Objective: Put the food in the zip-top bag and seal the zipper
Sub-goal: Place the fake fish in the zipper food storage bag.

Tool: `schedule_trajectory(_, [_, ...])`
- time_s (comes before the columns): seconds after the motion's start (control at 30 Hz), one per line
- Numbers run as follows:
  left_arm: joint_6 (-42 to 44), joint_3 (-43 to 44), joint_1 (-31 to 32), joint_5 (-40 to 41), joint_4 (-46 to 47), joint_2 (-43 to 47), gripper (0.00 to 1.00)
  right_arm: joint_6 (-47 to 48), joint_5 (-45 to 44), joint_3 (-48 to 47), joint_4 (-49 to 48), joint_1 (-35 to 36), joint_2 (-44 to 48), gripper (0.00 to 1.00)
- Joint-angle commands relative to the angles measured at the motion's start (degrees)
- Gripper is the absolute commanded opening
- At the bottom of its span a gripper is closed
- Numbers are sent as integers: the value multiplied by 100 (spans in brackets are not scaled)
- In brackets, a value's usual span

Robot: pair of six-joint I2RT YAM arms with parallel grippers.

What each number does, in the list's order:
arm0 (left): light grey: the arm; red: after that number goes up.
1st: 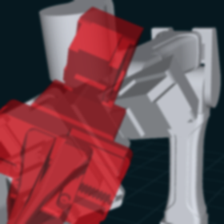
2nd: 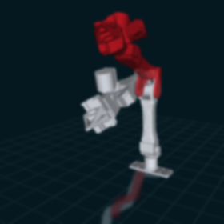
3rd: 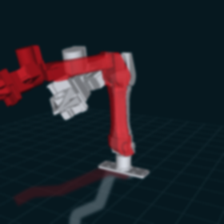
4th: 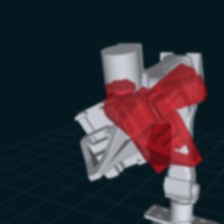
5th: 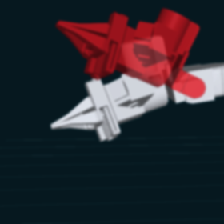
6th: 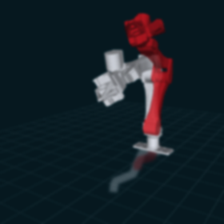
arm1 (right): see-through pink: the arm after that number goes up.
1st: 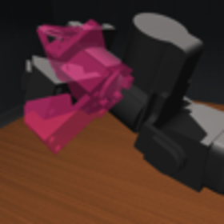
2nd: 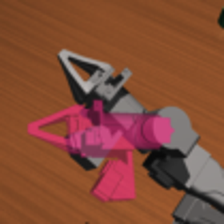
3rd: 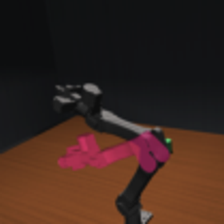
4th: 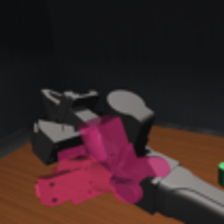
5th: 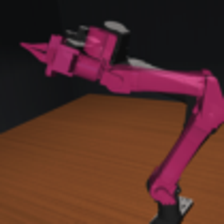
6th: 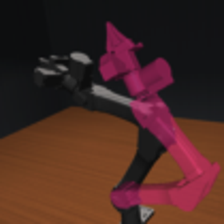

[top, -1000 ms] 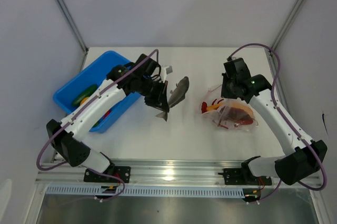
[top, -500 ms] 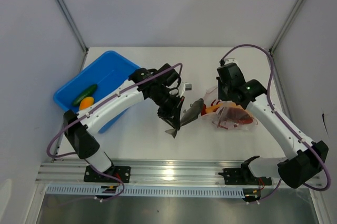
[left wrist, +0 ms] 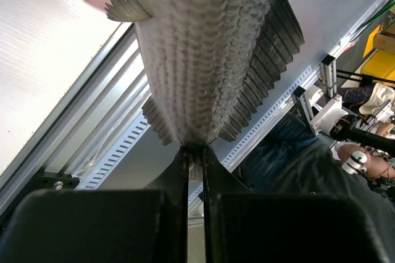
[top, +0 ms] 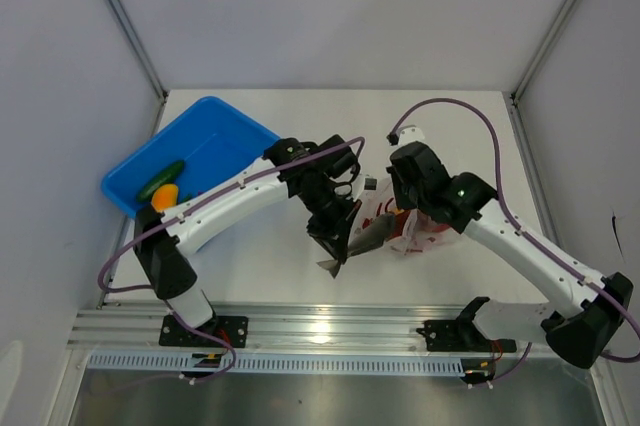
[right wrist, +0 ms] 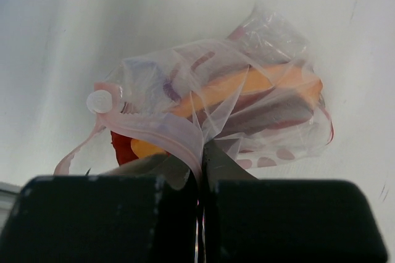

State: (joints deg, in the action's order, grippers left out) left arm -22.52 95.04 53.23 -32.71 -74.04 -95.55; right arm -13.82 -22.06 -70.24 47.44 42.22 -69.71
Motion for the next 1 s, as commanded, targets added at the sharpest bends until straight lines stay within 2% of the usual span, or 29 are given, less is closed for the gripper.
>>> schedule_trajectory(0.0, [-112, 444, 29, -121, 127, -174, 0, -24, -53, 150, -384, 365, 536, 0])
schedule_trajectory(0.2, [-384, 568, 20, -674, 539, -473, 1, -331, -78, 405, -411, 700, 1178, 0])
schedule_trajectory(0.33, [-682, 524, 29, -746, 724, -605, 1, -682, -140, 572, -332, 788, 1477, 0])
schedule_trajectory(0.57, [-1544, 401, 29, -1194, 1155, -658, 1, -1140, -324, 608, -305, 946, 1329, 0])
schedule_trajectory(0.77, [-2062, 339, 20, -1439, 769, -579, 0, -1000, -1062, 801, -472, 990, 1144, 0])
schedule_trajectory(0.87, [-2466, 68, 29, -1703, 689, -351, 1, -850, -1344, 924, -508, 981, 1153, 0])
schedule_trajectory(0.97, [-3046, -389, 38, -1739, 1092, 78, 1, -745, -1318, 985, -542, 981, 1144, 0])
